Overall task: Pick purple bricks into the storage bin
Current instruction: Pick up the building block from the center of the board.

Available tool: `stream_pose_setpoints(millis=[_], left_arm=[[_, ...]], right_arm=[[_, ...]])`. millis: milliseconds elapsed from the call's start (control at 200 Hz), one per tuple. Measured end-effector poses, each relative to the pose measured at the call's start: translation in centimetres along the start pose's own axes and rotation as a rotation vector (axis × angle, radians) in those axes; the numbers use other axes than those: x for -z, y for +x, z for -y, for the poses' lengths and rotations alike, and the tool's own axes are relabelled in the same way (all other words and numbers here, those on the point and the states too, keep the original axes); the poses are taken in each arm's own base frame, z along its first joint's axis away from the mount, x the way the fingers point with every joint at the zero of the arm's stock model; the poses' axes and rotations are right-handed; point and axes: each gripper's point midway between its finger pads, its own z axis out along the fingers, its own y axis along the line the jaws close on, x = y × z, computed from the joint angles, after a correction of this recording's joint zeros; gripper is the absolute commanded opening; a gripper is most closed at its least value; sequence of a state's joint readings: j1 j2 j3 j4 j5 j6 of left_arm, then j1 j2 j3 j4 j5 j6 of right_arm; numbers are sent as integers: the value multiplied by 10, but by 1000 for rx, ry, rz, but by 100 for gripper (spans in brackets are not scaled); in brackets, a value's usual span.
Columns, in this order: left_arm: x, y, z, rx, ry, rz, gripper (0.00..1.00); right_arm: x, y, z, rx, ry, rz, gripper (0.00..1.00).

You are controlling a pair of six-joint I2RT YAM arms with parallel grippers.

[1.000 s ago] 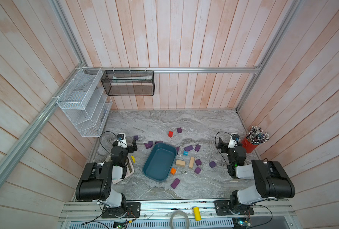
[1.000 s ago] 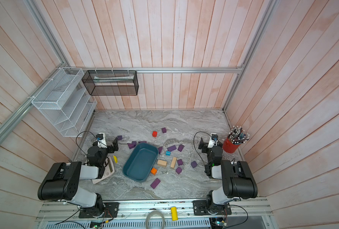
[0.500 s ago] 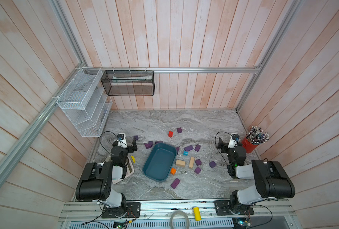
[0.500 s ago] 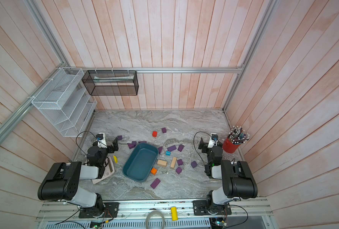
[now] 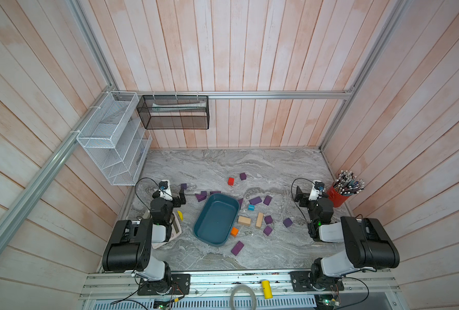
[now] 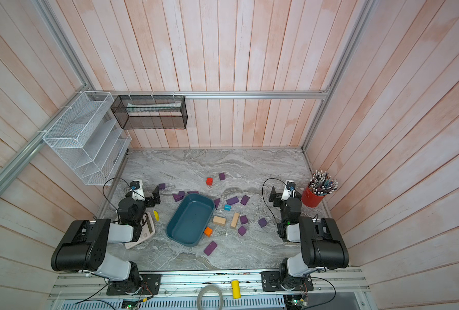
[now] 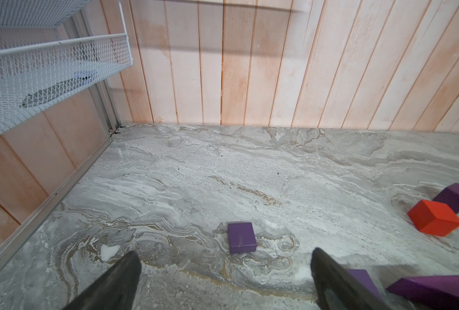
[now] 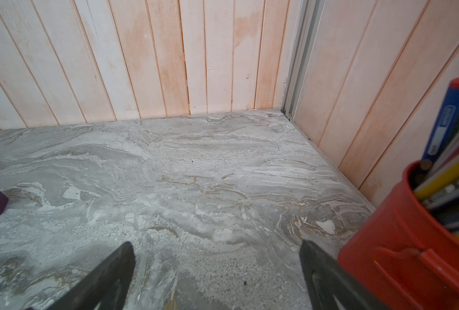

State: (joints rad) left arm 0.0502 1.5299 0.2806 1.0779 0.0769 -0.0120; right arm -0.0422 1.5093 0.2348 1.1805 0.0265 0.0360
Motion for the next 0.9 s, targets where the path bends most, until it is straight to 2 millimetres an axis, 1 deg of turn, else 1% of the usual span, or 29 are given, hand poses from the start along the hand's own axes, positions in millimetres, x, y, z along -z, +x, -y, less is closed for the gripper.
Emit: stream_pose_setpoints(millis=[140,235,440,580,670,735,800,900], left_arm=[[-2,0,-2,13,-8,-7,100],[-3,-6,-2,20,-11,-6,100],[-10,-28,-8,29,-55,-1,100],[-11,-43,-9,31,-100,-5,100],[-13,-61,-11,53,-133,-1,100],[-15,-80,-11,65,-154,8,100],[-16,-102,-5,75,-152,28,100],[-13,-136,7,89,-129,59,100]], right_arm=[[2,-10,1,-3,9,27,98],[5,-18,3,-7,20,48,98],[8,-25,6,-15,45,44,98],[11,-42,5,-17,64,70,98],[10,-59,5,-31,70,92,98],[8,-69,5,-47,76,103,98],[9,-77,5,-61,83,114,98],[13,-81,0,-76,88,118,98]])
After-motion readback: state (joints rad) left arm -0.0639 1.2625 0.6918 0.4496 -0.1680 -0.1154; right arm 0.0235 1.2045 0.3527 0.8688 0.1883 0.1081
